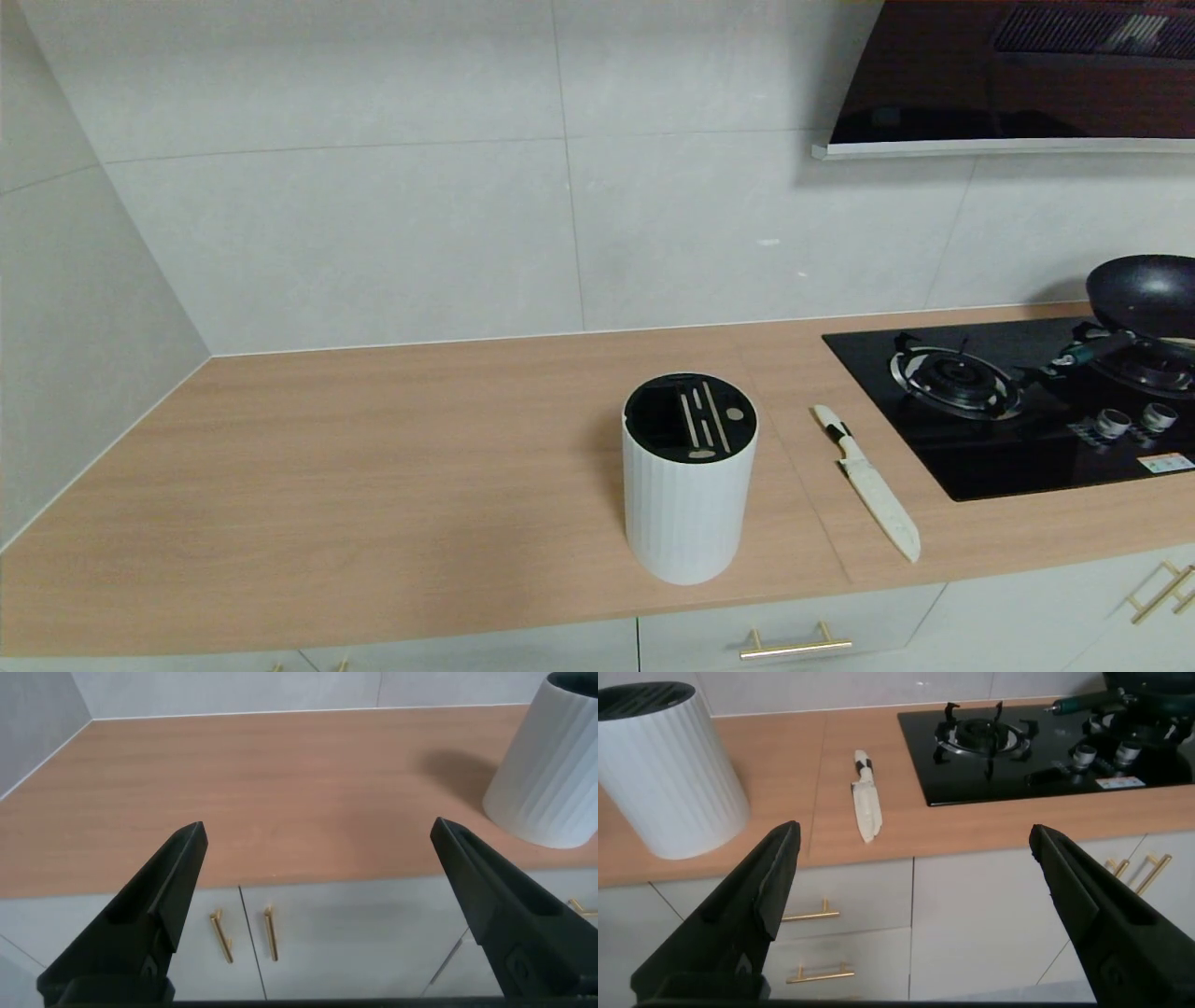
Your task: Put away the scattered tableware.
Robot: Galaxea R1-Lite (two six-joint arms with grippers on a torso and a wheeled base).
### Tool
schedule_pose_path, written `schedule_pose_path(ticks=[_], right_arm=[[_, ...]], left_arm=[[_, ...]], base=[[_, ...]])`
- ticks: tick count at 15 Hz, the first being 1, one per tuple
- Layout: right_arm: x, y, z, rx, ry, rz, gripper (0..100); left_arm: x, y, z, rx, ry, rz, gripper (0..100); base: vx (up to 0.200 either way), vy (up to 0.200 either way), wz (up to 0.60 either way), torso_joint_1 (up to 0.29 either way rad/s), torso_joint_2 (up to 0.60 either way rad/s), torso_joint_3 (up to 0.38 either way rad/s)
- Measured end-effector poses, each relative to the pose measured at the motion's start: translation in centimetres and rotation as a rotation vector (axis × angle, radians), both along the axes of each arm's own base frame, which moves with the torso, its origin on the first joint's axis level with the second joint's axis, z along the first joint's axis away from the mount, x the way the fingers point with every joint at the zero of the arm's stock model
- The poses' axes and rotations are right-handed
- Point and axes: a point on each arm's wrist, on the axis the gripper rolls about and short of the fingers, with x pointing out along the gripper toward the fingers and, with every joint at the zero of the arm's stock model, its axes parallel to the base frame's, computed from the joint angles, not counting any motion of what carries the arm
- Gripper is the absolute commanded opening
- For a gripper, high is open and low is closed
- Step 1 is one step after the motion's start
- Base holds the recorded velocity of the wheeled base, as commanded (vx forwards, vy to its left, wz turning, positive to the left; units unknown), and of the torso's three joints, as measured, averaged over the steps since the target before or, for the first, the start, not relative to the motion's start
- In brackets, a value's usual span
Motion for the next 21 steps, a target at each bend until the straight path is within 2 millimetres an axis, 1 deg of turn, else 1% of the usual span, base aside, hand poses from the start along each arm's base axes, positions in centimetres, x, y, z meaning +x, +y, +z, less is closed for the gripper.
schedule_pose_path(ticks=[7, 9, 10, 11, 12, 13, 15, 17, 19, 21], right_arm=[[0.0, 0.0, 0.0, -0.002, -0.001, 0.001, 100], [-0.1, 0.0, 0.3, 0.000, -0.007, 0.011, 100], [-0.2, 0.1, 1.2, 0.016, -0.030, 0.028, 100], [-0.5, 0.1, 2.6, 0.032, -0.061, 0.052, 100], [-0.4, 0.1, 4.0, 0.045, -0.058, 0.083, 100], [0.1, 0.2, 5.1, 0.054, -0.026, 0.120, 100], [2.3, 0.4, 7.0, 0.074, 0.094, 0.206, 100], [5.6, 0.6, 8.7, 0.094, 0.233, 0.263, 100], [10.3, 0.9, 10.0, 0.114, 0.361, 0.292, 100], [15.6, 1.2, 10.3, 0.128, 0.459, 0.309, 100]], left_arm=[[0.0, 0.0, 0.0, 0.000, 0.000, 0.000, 100], [0.0, 0.0, 0.0, 0.000, 0.001, 0.000, 100], [0.0, 0.0, 0.0, 0.000, 0.000, 0.000, 100], [0.0, 0.0, 0.0, 0.000, 0.000, 0.000, 100], [0.0, 0.0, 0.0, 0.000, 0.000, 0.000, 100], [0.0, 0.0, 0.0, 0.000, 0.000, 0.000, 100], [0.0, 0.0, 0.0, 0.000, 0.000, 0.000, 100], [0.0, 0.0, 0.0, 0.000, 0.000, 0.000, 100], [0.0, 0.0, 0.0, 0.000, 0.000, 0.000, 100], [0.0, 0.0, 0.0, 0.000, 0.000, 0.000, 100]], base=[[0.000, 0.000, 0.00, 0.000, 0.00, 0.000], [0.000, 0.000, 0.00, 0.000, 0.00, 0.000], [0.000, 0.000, 0.00, 0.000, 0.00, 0.000], [0.000, 0.000, 0.00, 0.000, 0.00, 0.000], [0.000, 0.000, 0.00, 0.000, 0.00, 0.000], [0.000, 0.000, 0.00, 0.000, 0.00, 0.000], [0.000, 0.000, 0.00, 0.000, 0.00, 0.000], [0.000, 0.000, 0.00, 0.000, 0.00, 0.000], [0.000, 0.000, 0.00, 0.000, 0.00, 0.000], [0.000, 0.000, 0.00, 0.000, 0.00, 0.000]])
